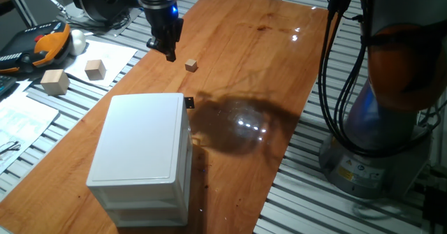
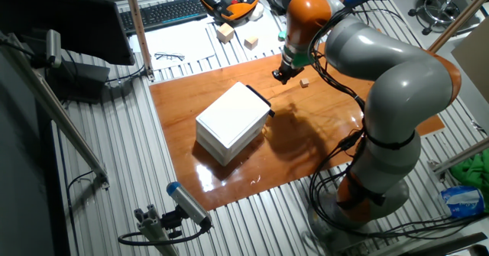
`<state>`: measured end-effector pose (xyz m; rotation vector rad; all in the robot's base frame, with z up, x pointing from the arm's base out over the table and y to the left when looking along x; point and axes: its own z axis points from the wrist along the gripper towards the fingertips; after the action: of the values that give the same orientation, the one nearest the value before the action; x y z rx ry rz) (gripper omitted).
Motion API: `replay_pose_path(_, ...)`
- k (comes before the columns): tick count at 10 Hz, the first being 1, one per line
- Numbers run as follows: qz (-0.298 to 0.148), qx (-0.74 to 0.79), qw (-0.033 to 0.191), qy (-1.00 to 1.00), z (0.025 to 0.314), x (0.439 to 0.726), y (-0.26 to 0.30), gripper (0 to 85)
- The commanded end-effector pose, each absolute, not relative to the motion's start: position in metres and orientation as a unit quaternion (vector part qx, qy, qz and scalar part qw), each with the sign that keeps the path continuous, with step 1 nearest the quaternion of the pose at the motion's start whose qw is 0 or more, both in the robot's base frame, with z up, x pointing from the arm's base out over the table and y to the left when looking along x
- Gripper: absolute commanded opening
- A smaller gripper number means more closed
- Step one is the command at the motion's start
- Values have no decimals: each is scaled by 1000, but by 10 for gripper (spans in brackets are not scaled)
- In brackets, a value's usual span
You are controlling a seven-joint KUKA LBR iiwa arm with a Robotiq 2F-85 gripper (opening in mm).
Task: Put things in the drawer
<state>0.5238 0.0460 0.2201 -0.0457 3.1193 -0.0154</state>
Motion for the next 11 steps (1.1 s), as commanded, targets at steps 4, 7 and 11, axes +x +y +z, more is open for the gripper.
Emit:
replay_pose_path(4,-13,-23,15,1000,221,528,41,0)
replay_pose_path(7,-17,-27,14,999,218,527,44,0)
replay_pose_path(11,-15,-20,8,1000,217,522,52,0)
